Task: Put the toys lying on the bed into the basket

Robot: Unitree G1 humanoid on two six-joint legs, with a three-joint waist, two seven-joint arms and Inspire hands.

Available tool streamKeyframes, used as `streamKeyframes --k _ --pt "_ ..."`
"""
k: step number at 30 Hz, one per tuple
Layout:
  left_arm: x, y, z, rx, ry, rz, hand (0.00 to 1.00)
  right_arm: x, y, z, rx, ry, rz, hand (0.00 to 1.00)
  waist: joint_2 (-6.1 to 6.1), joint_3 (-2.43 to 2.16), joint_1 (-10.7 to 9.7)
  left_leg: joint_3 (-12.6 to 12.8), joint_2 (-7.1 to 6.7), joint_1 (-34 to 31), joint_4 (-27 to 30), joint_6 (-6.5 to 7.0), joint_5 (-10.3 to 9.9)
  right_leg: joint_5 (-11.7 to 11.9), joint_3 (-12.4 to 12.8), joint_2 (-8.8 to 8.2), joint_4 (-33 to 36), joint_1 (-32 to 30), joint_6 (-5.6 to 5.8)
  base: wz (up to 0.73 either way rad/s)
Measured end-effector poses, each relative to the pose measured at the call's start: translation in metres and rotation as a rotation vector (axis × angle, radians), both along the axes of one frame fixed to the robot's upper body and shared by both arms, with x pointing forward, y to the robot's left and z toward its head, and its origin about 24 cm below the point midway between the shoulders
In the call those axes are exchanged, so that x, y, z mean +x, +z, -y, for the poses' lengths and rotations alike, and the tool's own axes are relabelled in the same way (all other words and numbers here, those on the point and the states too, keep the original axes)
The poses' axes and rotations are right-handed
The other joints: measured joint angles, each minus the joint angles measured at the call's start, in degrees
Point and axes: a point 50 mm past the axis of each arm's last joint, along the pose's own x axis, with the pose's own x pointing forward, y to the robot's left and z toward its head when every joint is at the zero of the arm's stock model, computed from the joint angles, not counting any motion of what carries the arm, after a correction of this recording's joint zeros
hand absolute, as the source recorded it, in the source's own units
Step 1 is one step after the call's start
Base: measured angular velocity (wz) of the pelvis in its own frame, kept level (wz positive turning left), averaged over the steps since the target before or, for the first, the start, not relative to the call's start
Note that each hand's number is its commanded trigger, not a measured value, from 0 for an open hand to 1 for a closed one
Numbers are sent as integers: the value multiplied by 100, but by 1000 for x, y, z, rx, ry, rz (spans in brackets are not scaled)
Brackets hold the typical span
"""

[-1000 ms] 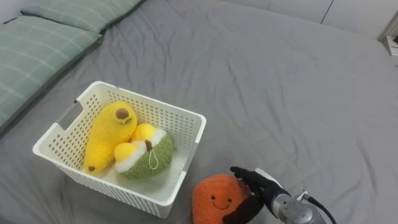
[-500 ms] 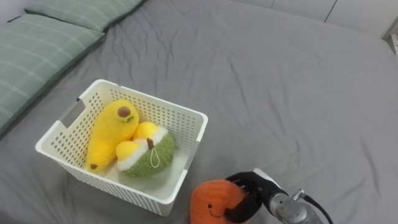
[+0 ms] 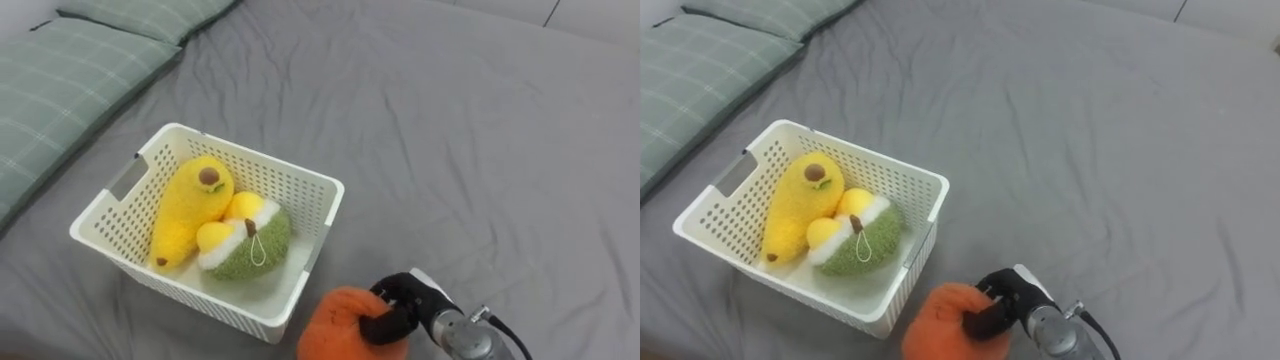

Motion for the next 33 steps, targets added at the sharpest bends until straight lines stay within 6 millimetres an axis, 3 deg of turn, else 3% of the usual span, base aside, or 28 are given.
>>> streamKeyframes --k 4,7,12,15,17,20,25,33 --pt "-5 0 0 -5 -1 -9 0 6 7 12 -9 -64 47 100 -30 -15 -25 31 7 94 -14 1 1 0 20 -2 2 69 0 -3" --pt "-12 0 -4 0 24 -17 0 18 25 26 -26 -112 153 100 -64 -23 -195 25 6 102 3 1 0 -1 14 -4 3 94 2 1" --pt "-13 2 -11 11 51 -3 0 40 72 50 -76 -178 401 100 -123 -15 -448 109 16 141 3 0 0 -2 153 12 14 90 -1 -7" --pt "-15 3 -16 26 88 -2 0 46 95 60 -94 -194 501 100 -176 -14 -477 216 31 229 -69 1 0 -2 284 25 16 95 -2 -22" --pt "-13 4 -19 36 101 8 0 49 111 66 -119 -192 565 100 -223 11 -529 235 29 248 -92 3 -1 -2 303 22 19 92 -1 -10" --pt "-7 5 -23 47 114 39 0 52 132 75 -150 -218 665 100 -276 4 -544 299 39 270 -126 16 -11 0 323 21 17 79 3 -9" --pt "-1 6 -24 49 111 60 0 53 155 76 -120 -255 774 100 -286 -6 -594 311 39 298 -172 22 -13 2 337 16 23 77 11 -2" --pt "-16 3 -22 34 118 7 0 65 191 60 -28 -227 921 100 -288 -14 -523 348 45 309 -182 22 -14 4 362 26 20 69 13 -2"
